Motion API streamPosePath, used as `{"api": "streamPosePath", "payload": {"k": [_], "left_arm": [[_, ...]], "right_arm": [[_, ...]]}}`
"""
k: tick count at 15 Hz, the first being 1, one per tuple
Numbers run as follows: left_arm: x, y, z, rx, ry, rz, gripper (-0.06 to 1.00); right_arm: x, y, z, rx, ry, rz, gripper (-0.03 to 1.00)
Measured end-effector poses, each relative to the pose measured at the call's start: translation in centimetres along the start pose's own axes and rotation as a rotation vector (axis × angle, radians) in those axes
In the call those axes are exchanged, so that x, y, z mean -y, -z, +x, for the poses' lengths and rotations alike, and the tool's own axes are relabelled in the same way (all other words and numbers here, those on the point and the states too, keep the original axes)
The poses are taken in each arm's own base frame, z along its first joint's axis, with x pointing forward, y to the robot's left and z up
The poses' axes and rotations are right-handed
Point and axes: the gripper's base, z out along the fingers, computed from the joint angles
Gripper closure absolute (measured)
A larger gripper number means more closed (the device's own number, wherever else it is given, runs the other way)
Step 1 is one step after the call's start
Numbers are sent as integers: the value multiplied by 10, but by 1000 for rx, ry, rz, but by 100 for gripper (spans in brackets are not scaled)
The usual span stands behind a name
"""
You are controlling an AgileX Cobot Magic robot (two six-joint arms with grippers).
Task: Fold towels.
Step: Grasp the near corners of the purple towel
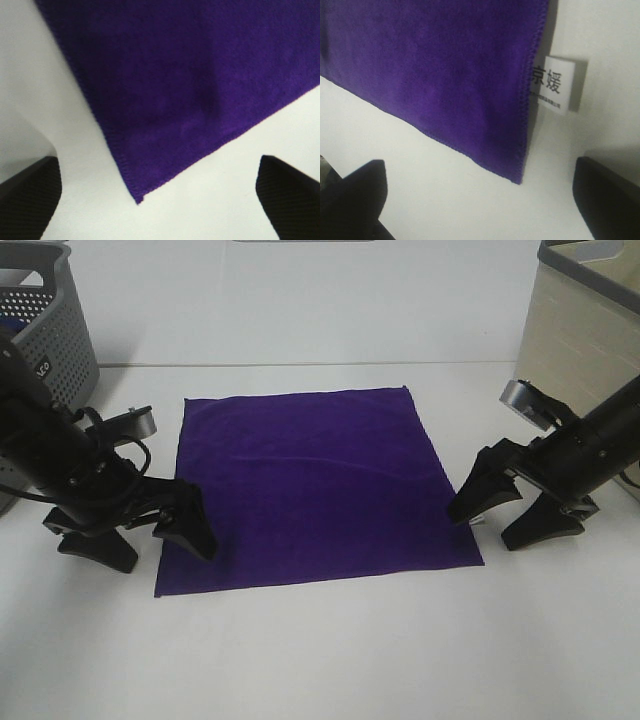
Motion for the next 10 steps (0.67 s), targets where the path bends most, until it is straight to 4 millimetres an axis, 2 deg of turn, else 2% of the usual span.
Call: {"api": "streamPosePath", "payload": {"k": [2,10], "left_arm": [[-7,3,-1,3,19,-7,-4],[-9,4,-3,25,21,-30,-4]], "right_arm": [[-3,-3,-2,10,-2,-4,-2],[-3,1,-5,-3,24,29,-1]]}}
